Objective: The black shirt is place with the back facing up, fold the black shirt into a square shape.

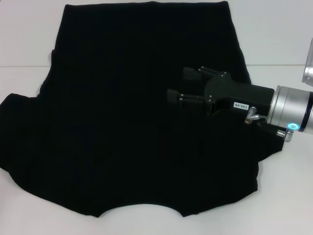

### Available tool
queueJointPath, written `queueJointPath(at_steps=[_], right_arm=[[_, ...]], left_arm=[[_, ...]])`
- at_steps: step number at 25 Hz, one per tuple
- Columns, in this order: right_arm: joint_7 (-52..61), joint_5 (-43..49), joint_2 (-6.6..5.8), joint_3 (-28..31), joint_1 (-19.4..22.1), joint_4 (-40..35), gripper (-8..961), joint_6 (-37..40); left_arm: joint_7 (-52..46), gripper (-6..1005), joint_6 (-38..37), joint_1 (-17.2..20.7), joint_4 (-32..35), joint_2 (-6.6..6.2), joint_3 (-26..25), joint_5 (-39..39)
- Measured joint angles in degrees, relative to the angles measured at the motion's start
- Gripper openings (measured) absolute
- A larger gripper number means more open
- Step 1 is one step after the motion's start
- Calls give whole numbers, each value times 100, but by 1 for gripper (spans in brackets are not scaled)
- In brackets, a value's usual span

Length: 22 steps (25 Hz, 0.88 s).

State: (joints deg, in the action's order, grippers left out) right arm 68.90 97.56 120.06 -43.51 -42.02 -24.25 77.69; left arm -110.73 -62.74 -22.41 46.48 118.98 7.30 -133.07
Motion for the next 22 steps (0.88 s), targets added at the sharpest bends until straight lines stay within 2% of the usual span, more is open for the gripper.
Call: queueJointPath(at_steps=[3,8,19,22], right_arm=[[0,0,0,0,1,-1,916,0],[0,0,0,0,1,-1,915,0],[0,0,0,0,15,-1,915,7],[0,0,0,0,32,-1,916,9]], left_arm=[[-1,204,15,2,1,0,-25,-3],[-9,423,-13,-26,-47,1,31,-41],[-9,571,-11,-146,-201,-1,275,-44],[1,560,12,-158,-216,-11,293,-66]])
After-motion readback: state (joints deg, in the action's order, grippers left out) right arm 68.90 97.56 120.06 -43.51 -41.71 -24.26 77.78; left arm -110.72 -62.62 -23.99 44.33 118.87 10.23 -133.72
